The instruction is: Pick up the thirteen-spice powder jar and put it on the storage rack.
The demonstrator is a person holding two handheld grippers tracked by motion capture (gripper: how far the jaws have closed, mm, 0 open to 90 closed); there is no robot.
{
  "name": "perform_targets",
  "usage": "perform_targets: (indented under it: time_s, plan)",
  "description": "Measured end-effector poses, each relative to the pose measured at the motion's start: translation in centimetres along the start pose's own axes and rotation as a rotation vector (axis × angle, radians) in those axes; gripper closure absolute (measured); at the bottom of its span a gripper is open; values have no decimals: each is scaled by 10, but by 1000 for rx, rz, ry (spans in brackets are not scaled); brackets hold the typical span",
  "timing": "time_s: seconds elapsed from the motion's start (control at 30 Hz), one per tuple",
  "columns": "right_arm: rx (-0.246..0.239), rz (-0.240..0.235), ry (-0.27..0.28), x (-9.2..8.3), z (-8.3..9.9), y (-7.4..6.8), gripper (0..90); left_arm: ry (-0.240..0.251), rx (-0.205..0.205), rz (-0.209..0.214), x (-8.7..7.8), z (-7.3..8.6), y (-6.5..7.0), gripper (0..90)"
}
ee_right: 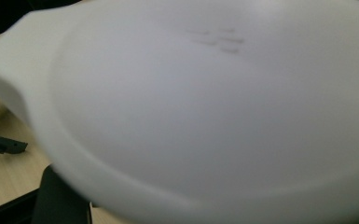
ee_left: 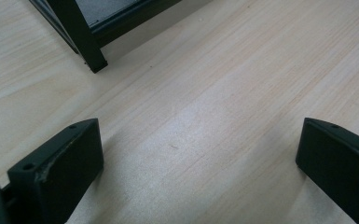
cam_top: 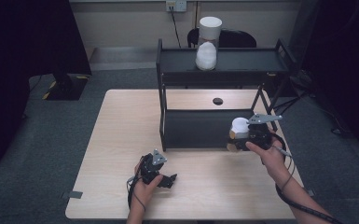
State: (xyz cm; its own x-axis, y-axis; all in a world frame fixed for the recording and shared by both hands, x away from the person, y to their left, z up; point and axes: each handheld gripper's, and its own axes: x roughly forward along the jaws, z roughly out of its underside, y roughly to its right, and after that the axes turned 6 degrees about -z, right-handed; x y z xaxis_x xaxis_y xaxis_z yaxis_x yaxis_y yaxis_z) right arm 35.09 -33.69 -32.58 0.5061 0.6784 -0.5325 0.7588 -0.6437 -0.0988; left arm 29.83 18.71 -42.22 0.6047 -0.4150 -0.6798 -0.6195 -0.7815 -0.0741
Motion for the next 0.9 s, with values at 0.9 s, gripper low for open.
perform_targets:
  time_s: [0.9]
  plan:
    - [-16,10,0,-22,-65,5,289,0,0,0,0,0,0,0]
